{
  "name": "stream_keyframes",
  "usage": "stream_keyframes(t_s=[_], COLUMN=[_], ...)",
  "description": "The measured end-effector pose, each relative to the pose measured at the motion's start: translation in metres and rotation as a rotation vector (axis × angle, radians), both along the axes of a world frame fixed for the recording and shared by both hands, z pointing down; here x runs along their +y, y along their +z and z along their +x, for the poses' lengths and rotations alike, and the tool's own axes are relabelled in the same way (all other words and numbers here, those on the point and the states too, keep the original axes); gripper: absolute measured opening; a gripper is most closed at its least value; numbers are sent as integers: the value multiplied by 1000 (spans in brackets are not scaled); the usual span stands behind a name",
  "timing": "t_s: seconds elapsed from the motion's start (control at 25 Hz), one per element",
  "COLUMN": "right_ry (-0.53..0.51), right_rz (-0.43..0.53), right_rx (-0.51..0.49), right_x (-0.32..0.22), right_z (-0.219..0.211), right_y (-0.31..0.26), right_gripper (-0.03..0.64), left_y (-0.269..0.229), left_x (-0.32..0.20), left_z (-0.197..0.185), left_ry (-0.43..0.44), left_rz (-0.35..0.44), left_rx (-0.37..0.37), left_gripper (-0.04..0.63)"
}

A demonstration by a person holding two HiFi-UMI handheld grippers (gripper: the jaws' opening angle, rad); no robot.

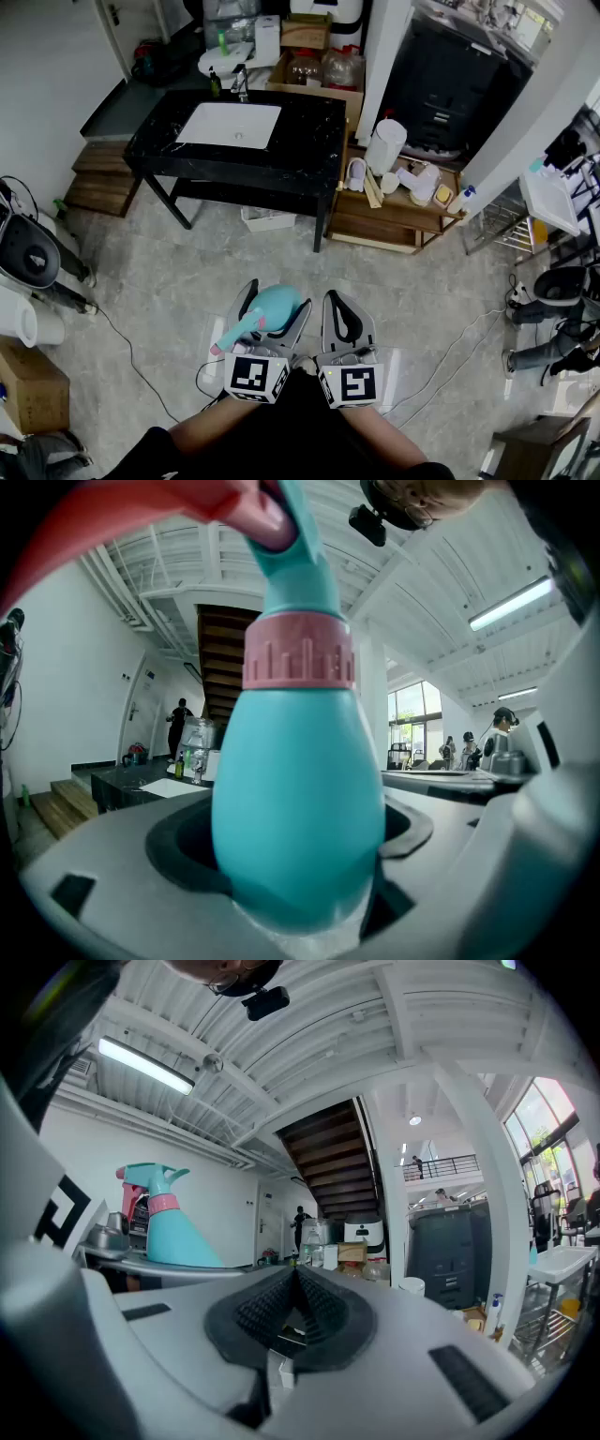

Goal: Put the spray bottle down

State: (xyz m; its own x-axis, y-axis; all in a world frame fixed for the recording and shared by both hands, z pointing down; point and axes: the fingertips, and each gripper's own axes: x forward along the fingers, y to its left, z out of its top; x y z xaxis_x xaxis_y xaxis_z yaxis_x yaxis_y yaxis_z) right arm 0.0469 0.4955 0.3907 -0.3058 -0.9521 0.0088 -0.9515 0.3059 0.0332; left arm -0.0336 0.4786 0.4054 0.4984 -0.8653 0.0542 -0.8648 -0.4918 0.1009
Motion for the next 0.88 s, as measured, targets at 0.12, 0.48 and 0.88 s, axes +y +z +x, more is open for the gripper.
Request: stream_keyframes(t_s=[0.12, 0.48, 0.88], right_ry=[5, 40, 74], right_rz=[3, 35, -7], right_rx=[-18, -131, -68], right_x=[2, 7, -22], right_z=[5, 28, 37], right_y=[-2, -3, 12], right_gripper=[15, 17, 17], left_y=[-1, 1, 14], left_x=[2, -2, -37], left_z=[1, -23, -25], left_ry=[-1, -77, -64], left_rz=[4, 0, -31], left_rx=[-4, -20, -38], left_gripper=[419, 419, 419])
